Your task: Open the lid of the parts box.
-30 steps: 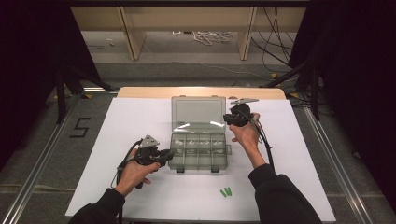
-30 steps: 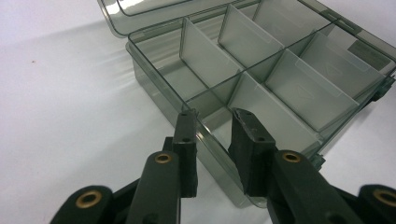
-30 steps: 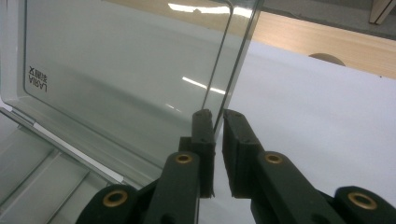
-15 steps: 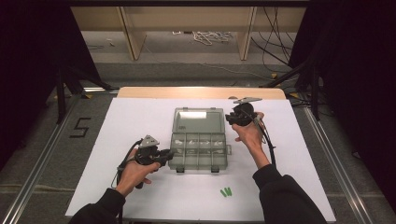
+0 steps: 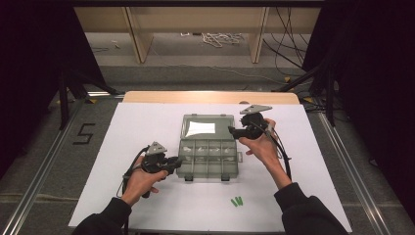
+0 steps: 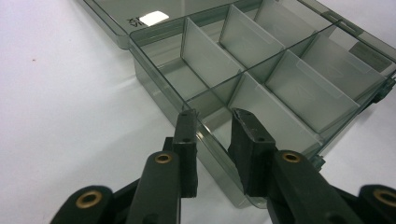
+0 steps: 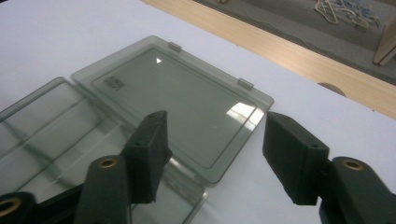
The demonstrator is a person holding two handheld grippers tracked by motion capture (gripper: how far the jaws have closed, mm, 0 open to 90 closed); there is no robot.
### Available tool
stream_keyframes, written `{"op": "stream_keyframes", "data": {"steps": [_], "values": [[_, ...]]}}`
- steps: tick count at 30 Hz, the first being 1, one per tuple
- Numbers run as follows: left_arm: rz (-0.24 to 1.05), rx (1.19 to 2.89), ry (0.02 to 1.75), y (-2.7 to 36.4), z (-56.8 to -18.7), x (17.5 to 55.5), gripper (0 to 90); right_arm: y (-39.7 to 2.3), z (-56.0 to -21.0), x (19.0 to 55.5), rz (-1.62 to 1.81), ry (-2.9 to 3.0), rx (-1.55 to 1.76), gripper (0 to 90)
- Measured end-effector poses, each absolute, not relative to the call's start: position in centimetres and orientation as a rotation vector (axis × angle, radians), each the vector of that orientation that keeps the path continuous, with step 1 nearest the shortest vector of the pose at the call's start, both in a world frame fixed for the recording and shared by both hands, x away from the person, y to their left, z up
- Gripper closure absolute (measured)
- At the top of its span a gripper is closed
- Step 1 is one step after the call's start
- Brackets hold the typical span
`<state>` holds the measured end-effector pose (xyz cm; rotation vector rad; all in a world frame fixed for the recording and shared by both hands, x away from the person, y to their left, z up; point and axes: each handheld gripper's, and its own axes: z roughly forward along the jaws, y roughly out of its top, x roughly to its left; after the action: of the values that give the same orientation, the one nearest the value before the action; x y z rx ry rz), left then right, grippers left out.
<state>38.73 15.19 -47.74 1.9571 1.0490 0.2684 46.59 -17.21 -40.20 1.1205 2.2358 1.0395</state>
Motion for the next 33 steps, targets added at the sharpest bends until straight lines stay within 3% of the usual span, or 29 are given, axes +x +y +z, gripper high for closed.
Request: {"op": "stream_keyframes", "data": {"steps": [11, 33], "values": [[0.289, 1.941, 1.059, 15.3, -47.5, 38.7, 65.9, -16.7, -39.7, 41.5, 1.023, 2.332, 1.006, 34.8], [0.395, 1.838, 0.922, 15.3, -44.5, 36.1, 41.5, -18.4, -40.4, 37.9, 1.04, 2.372, 1.003, 30.1]]}}
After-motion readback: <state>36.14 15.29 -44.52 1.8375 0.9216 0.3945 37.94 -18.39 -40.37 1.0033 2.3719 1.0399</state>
